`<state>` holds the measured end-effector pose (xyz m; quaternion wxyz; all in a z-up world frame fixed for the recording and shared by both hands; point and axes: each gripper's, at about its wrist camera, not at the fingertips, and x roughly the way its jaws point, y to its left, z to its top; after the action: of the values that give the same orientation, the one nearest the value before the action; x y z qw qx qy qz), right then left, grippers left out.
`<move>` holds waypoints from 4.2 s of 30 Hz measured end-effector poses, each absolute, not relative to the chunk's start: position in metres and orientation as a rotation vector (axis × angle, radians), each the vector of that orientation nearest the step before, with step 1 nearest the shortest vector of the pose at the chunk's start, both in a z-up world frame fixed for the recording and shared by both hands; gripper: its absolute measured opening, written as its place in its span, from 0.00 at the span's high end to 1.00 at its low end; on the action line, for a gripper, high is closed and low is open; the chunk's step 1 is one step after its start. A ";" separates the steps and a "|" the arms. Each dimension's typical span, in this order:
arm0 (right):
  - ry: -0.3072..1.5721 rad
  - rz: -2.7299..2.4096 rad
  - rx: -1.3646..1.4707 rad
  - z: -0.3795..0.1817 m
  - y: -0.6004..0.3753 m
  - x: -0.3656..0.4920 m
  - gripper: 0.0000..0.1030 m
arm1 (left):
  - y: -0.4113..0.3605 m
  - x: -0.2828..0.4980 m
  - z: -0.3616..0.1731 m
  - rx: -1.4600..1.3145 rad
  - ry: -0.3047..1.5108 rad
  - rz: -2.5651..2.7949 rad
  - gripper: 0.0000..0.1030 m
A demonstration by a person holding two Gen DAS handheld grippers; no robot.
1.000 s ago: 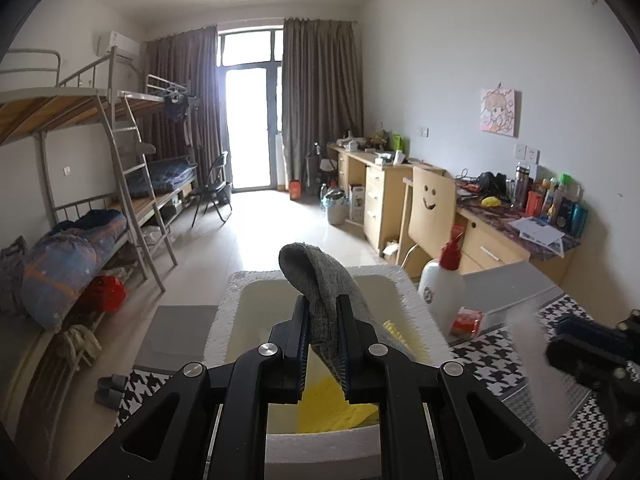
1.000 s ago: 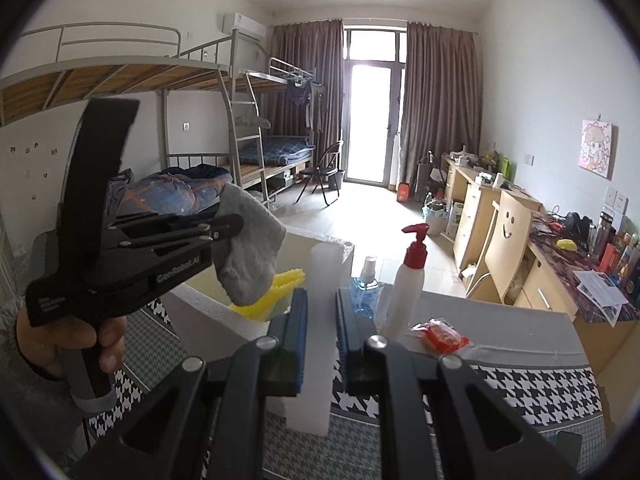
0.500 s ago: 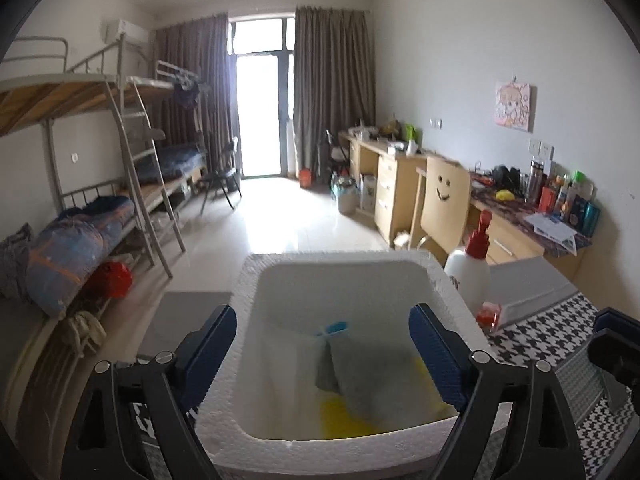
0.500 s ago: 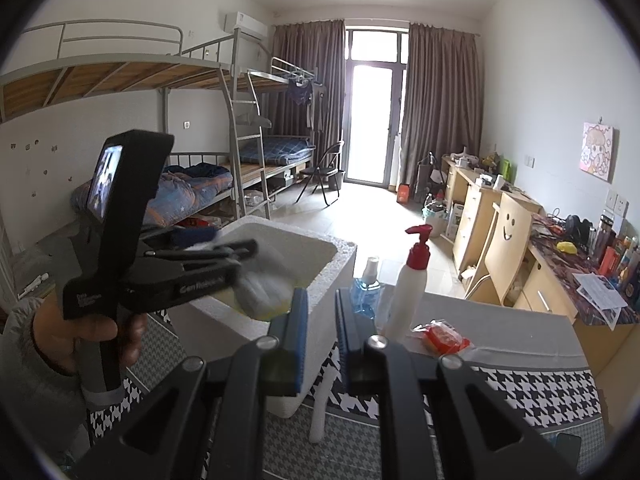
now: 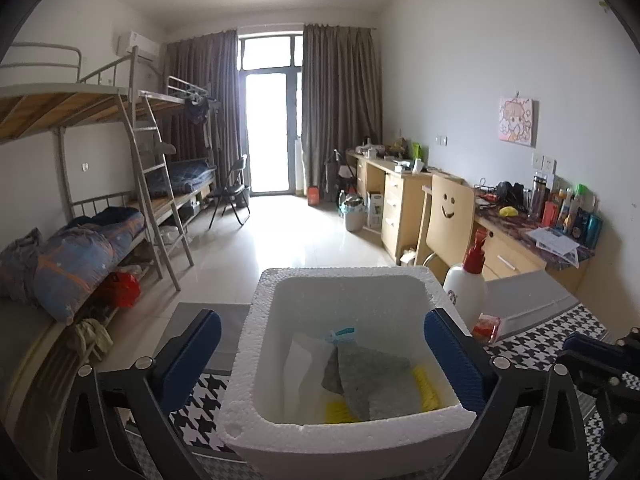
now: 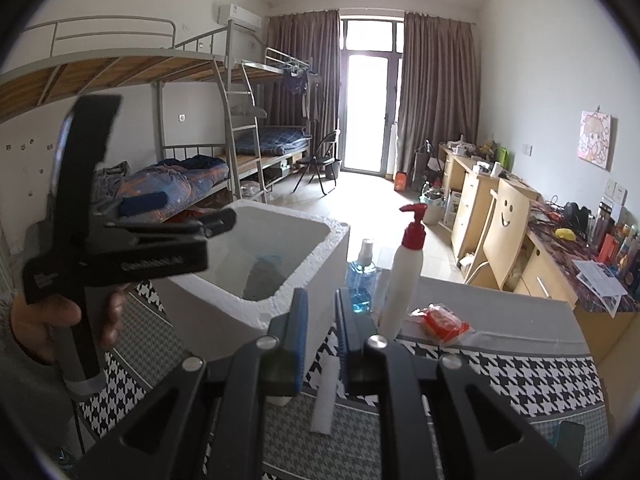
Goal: Organize soft objects
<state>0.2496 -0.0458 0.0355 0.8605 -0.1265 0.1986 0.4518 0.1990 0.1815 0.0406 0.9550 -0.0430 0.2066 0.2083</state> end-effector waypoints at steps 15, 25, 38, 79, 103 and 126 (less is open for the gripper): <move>0.529 0.920 -0.266 0.004 -0.043 0.263 0.50 | 0.178 0.183 0.040 -0.105 0.397 0.414 0.01; 0.633 0.890 -0.297 -0.028 -0.034 0.276 0.50 | 0.172 0.173 0.039 -0.104 0.384 0.402 0.01; 0.725 0.882 -0.332 -0.055 -0.021 0.282 0.50 | 0.155 0.146 0.035 -0.106 0.357 0.382 0.01; 0.900 0.866 -0.407 -0.106 0.000 0.258 0.67 | 0.147 0.110 0.002 -0.174 0.403 0.346 0.01; 0.857 0.880 -0.334 -0.081 -0.018 0.268 0.88 | 0.125 0.099 -0.019 -0.197 0.451 0.306 0.01; 0.588 0.920 -0.224 0.009 -0.054 0.232 0.88 | 0.114 0.097 -0.027 -0.201 0.470 0.291 0.01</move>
<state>0.2324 -0.0538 0.0088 0.8485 -0.1063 0.2792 0.4367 0.0966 0.1140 -0.0274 0.9570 -0.0993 0.2315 0.1435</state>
